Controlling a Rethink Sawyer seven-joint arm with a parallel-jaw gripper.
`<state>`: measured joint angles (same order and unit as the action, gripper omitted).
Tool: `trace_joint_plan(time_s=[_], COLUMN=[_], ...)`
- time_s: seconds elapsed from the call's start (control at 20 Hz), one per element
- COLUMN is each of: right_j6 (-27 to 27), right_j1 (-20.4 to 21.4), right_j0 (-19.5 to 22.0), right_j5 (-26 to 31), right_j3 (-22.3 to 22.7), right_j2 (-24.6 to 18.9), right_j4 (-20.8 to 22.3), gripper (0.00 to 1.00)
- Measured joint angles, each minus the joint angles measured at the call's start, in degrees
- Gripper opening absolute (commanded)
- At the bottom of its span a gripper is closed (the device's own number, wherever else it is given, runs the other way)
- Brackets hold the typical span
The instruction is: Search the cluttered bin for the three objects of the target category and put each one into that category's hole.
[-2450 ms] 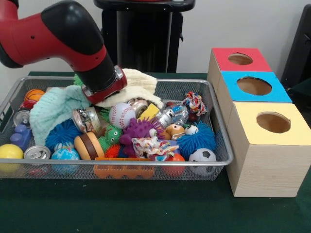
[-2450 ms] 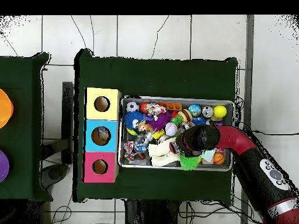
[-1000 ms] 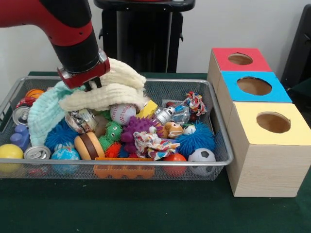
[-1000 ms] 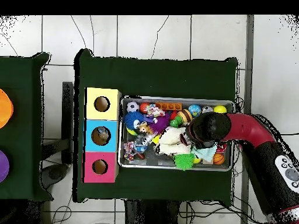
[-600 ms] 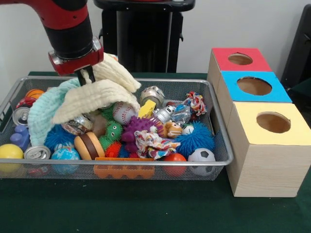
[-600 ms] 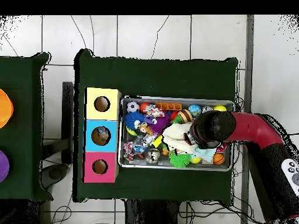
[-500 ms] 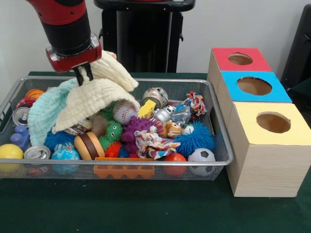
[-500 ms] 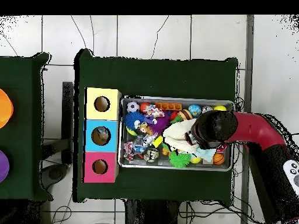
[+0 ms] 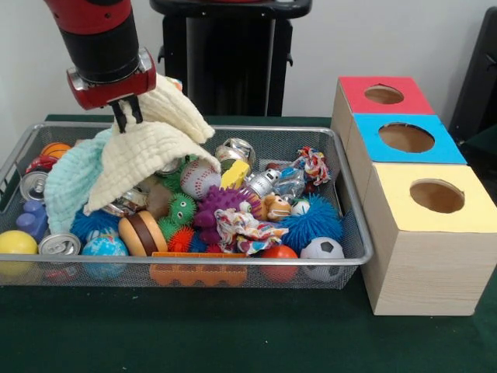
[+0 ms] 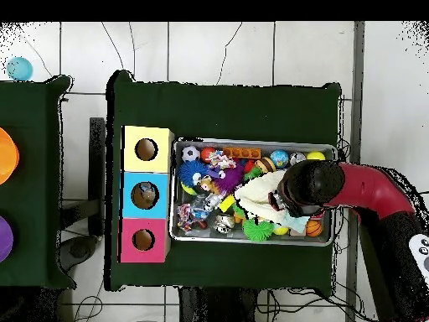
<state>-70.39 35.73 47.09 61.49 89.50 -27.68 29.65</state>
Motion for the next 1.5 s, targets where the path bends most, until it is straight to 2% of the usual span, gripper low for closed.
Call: trace_joint_plan(time_s=[0.3, 0.55, 0.95, 1.15, 1.5], right_j6=[0.00, 0.00, 0.00, 0.00, 0.00], right_j1=[-0.38, -2.13, -4.70, -5.22, -4.81], right_j0=[-0.21, -0.22, -0.07, 0.41, 2.03], right_j5=[0.02, 0.32, 4.11, 4.90, 3.27], right_j3=[-1.39, -5.96, -13.74, -15.42, -13.71], right_j2=[1.27, 1.44, 1.45, 1.45, 1.46], right_j4=[0.08, 0.11, 0.12, 0.12, 0.08], gripper=[0.00, 0.00, 0.00, 0.00, 0.00])
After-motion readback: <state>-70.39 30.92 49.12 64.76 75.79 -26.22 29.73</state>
